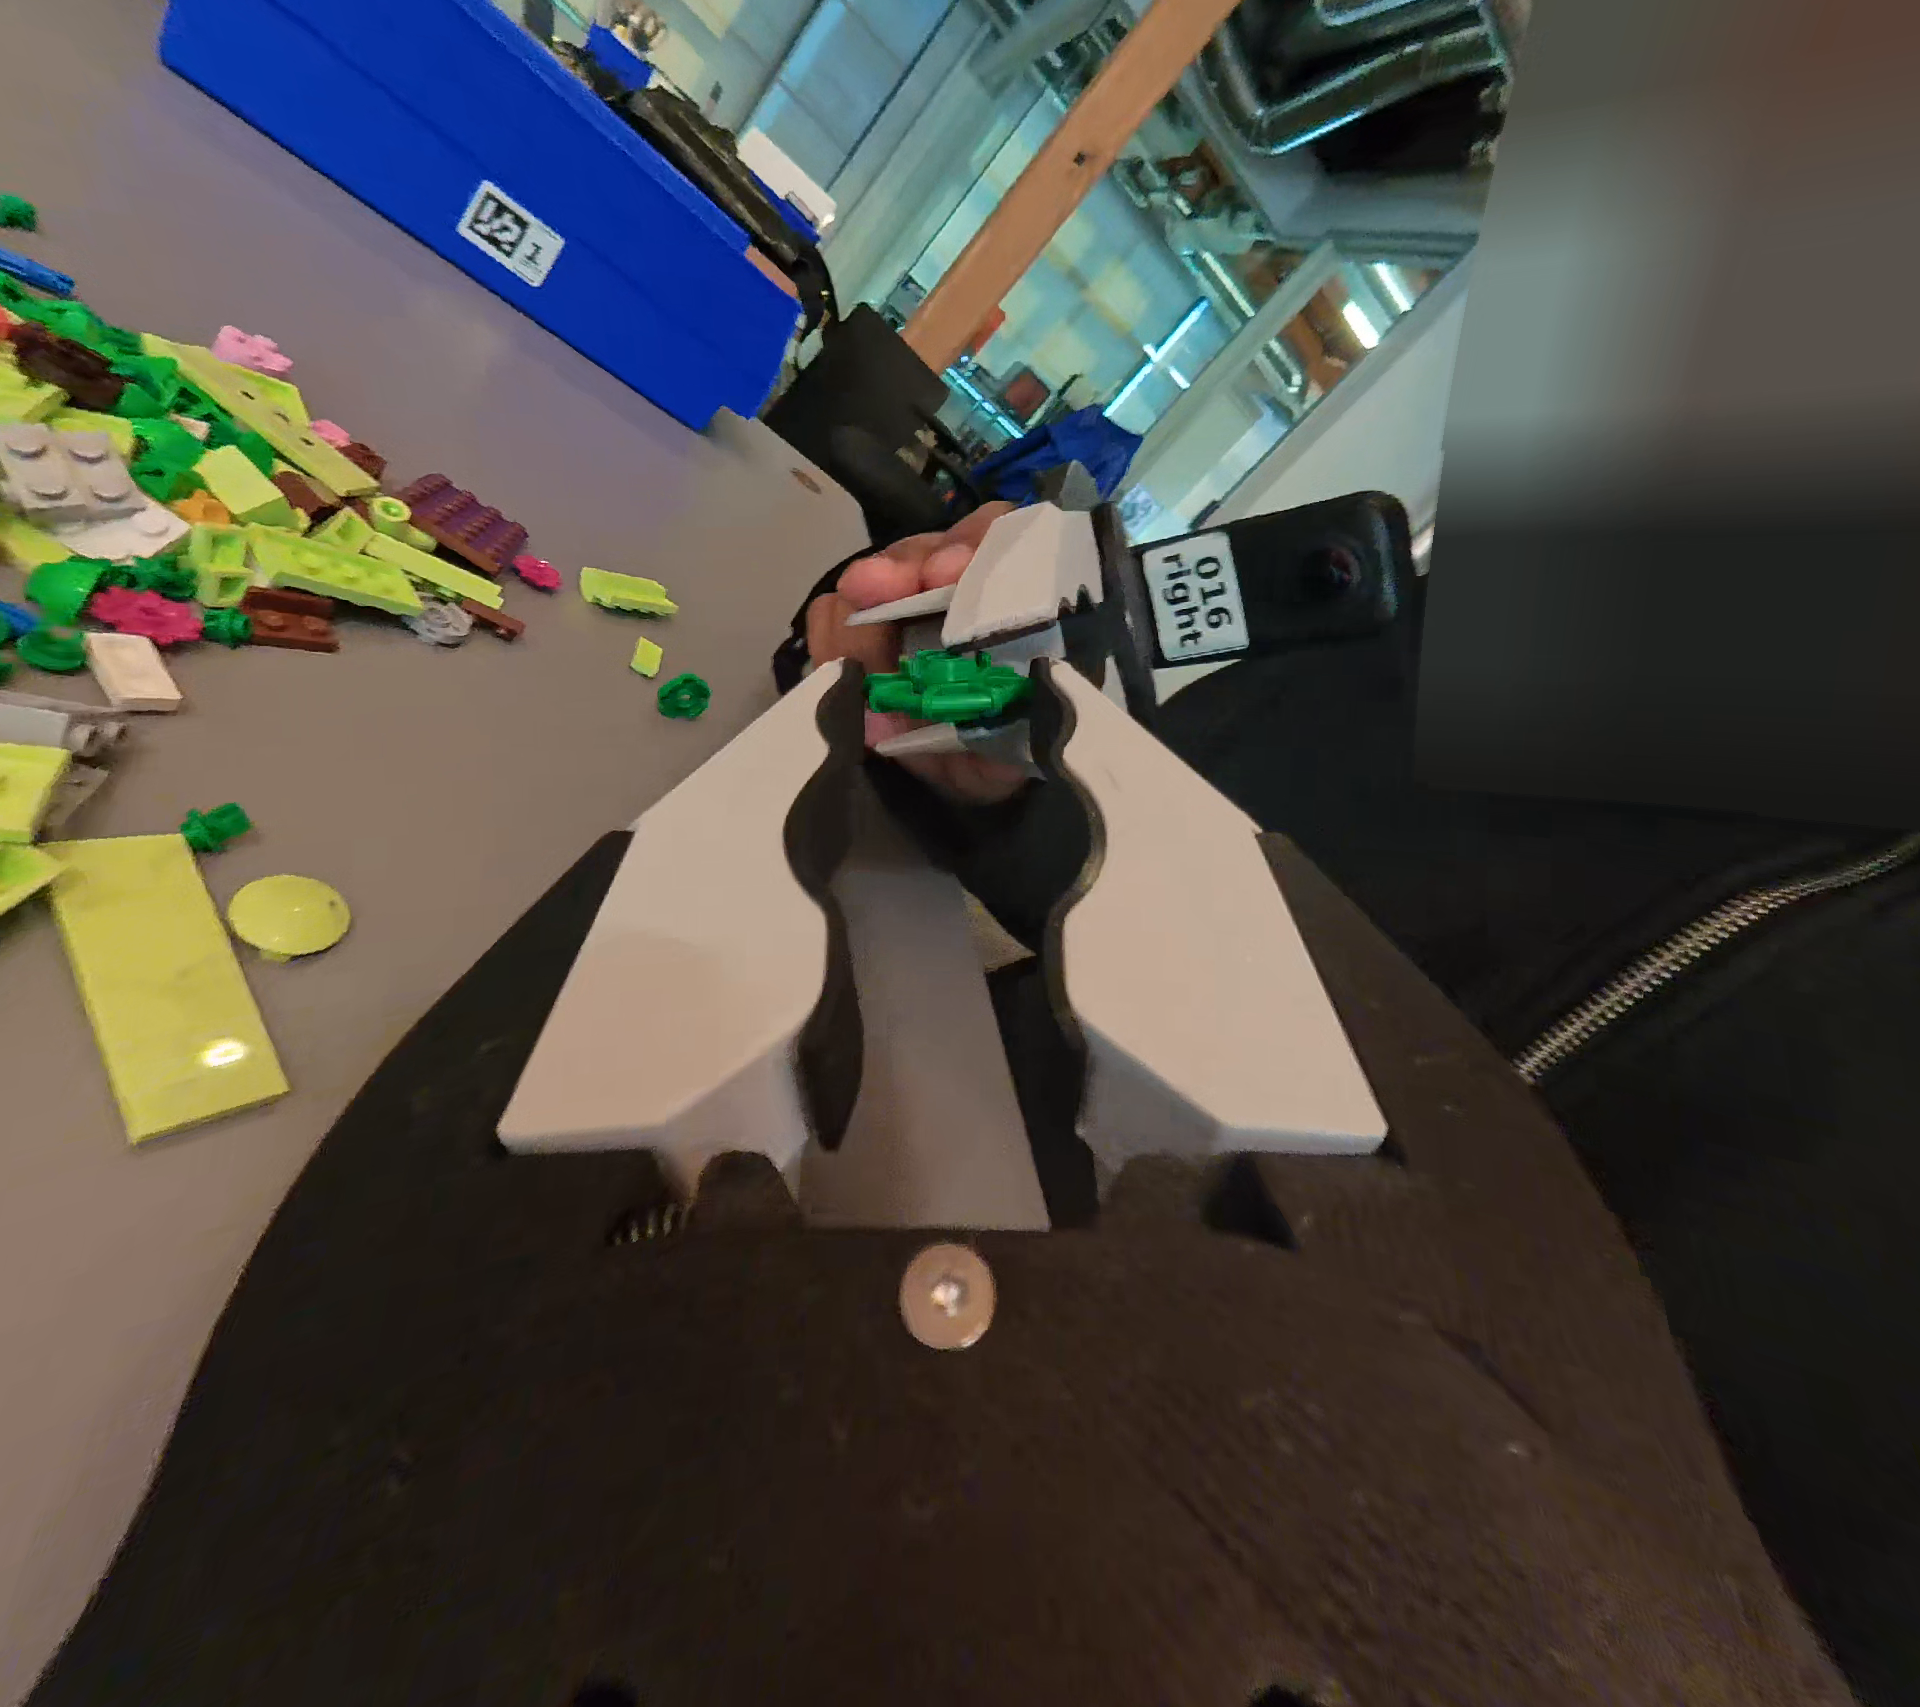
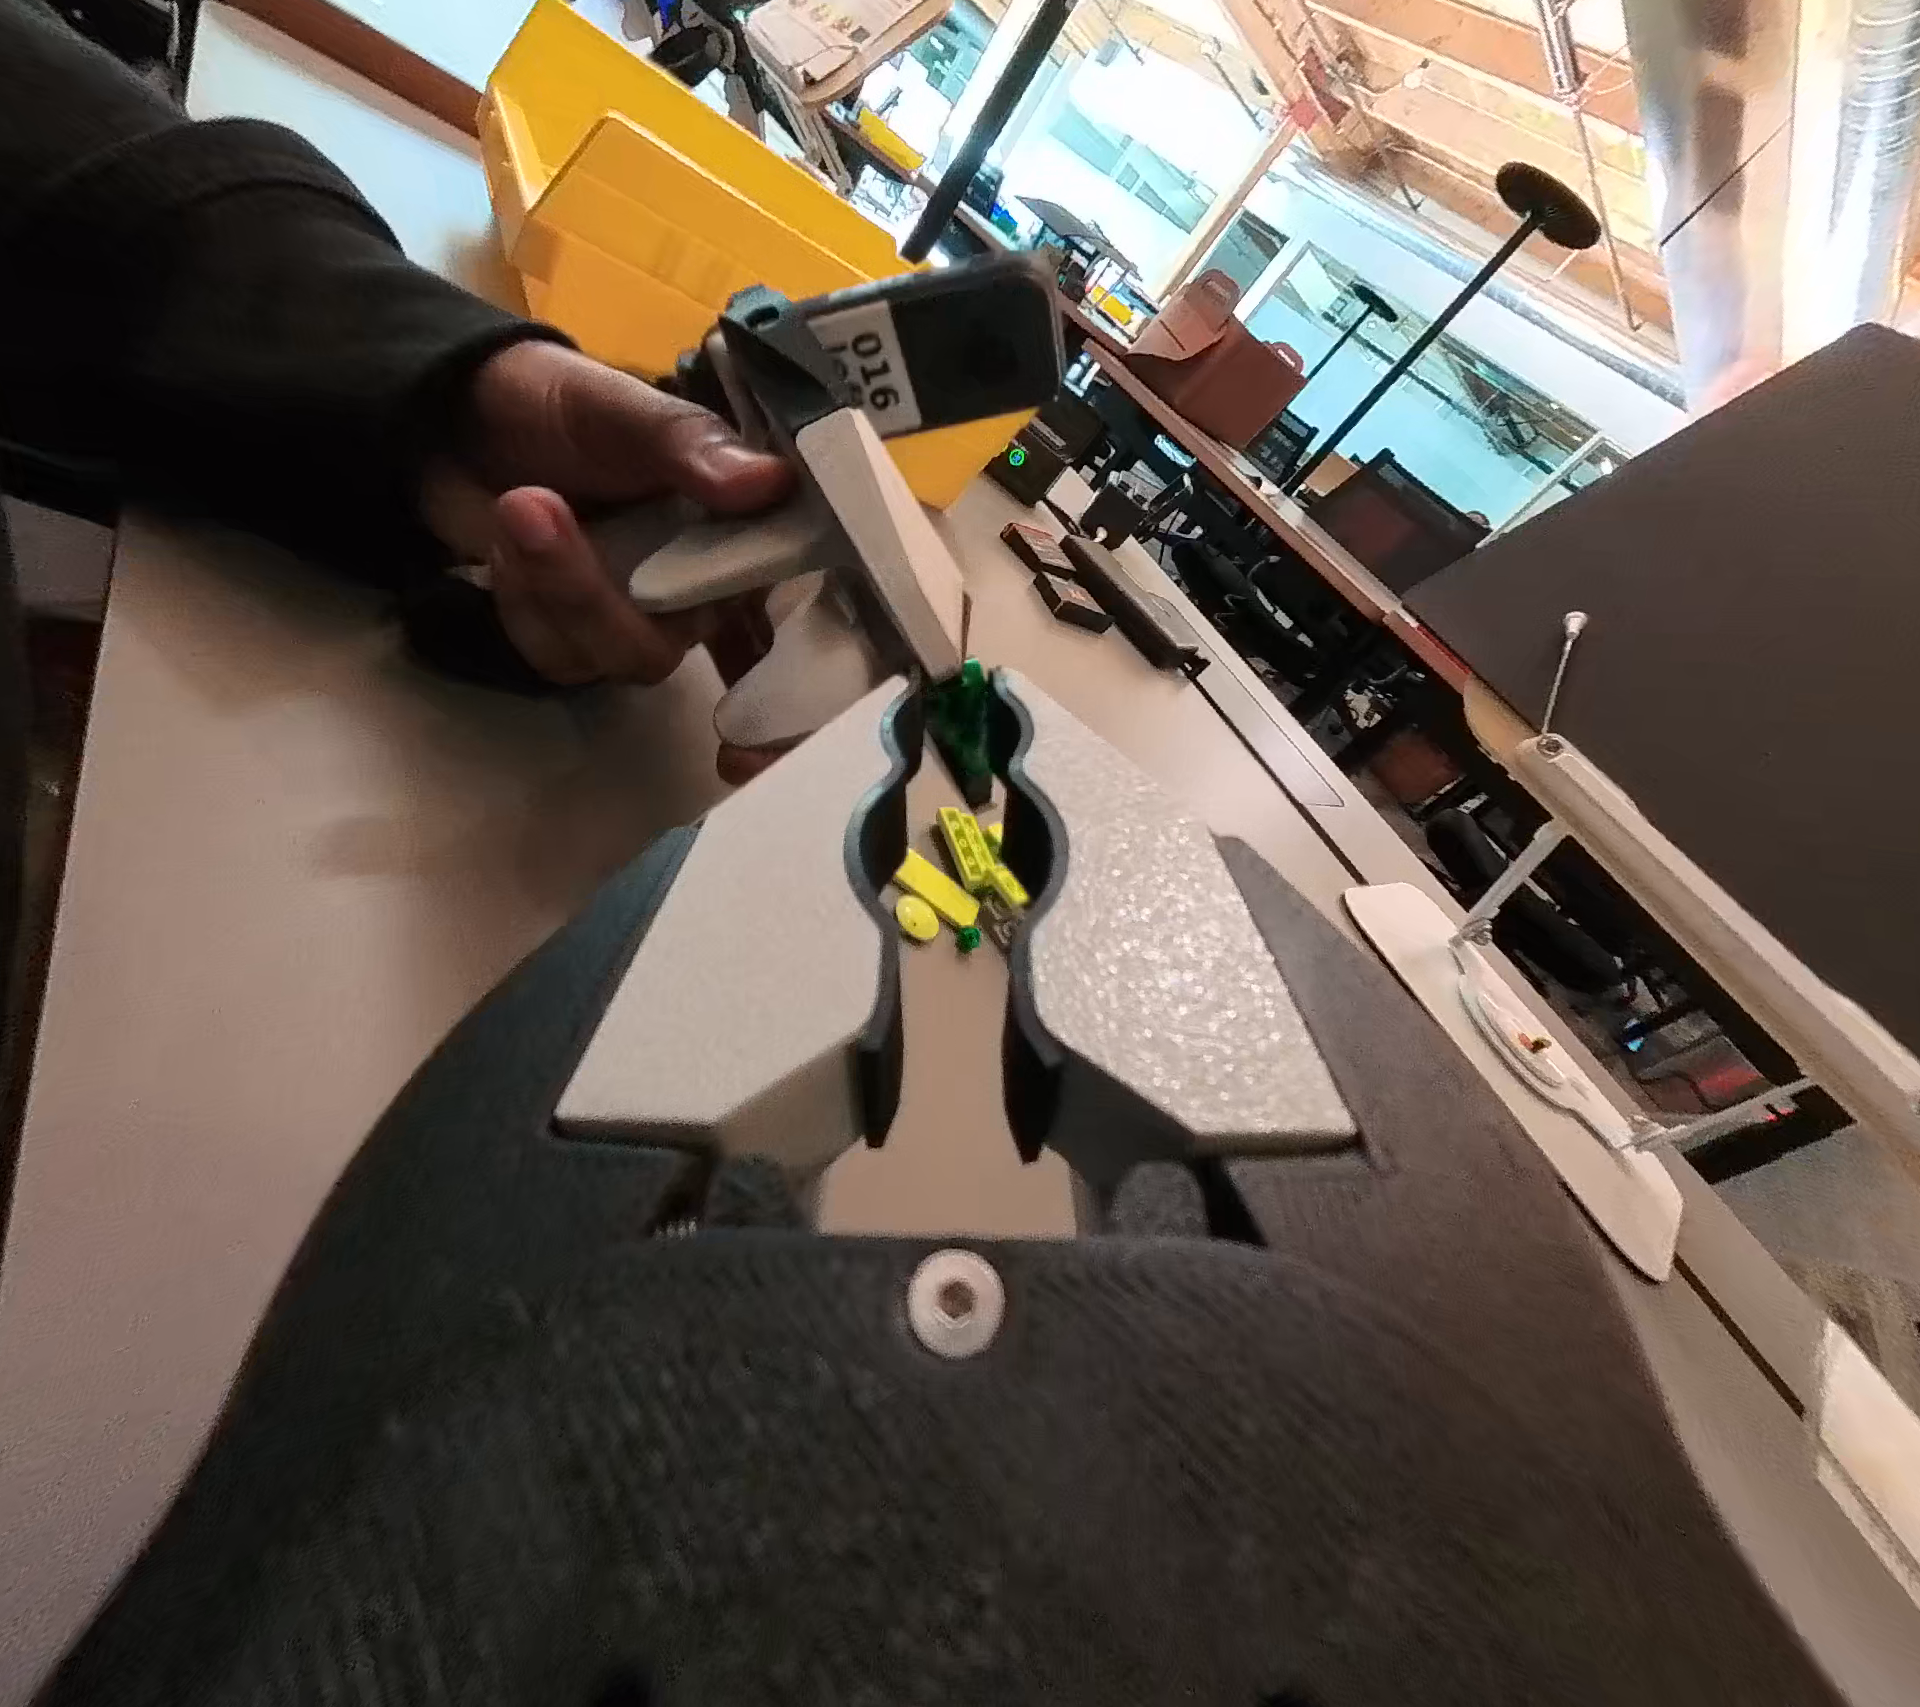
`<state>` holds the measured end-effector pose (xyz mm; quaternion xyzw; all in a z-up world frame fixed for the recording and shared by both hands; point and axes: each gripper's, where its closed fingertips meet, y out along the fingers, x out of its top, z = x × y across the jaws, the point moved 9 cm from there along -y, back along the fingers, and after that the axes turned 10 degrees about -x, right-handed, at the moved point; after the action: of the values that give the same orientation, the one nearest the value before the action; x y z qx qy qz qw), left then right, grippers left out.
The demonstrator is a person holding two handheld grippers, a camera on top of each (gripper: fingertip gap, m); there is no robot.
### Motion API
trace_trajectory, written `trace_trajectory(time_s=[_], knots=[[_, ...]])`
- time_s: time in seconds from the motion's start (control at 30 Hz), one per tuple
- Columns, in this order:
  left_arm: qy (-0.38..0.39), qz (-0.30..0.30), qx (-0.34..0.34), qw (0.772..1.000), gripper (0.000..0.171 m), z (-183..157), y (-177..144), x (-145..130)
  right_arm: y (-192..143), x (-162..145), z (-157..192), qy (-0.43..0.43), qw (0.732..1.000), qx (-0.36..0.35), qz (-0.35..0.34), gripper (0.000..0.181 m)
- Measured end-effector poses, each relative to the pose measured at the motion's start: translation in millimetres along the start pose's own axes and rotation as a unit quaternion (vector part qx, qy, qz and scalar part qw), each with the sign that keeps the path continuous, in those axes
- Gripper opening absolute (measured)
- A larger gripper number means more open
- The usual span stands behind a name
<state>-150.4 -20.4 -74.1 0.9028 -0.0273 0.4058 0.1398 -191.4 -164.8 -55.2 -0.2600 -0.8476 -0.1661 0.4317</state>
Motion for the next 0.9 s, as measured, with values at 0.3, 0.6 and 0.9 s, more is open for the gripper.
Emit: trace_trajectory(time_s=[0.3,0.6,0.9], knots=[[0.136,0.121,0.144,0.973,0.029,-3,8,0,-16,-31,-20,0.214,0.961,0.101,0.143,0.014],[0.210,0.339,0.275,0.875,0.031,7,16,-24,-9,-48,-24,0.458,0.835,0.202,0.227,0.014],[0.206,0.390,0.290,0.849,0.038,10,11,-33,-1,-47,-2,0.332,0.871,0.197,0.303,0.013]])
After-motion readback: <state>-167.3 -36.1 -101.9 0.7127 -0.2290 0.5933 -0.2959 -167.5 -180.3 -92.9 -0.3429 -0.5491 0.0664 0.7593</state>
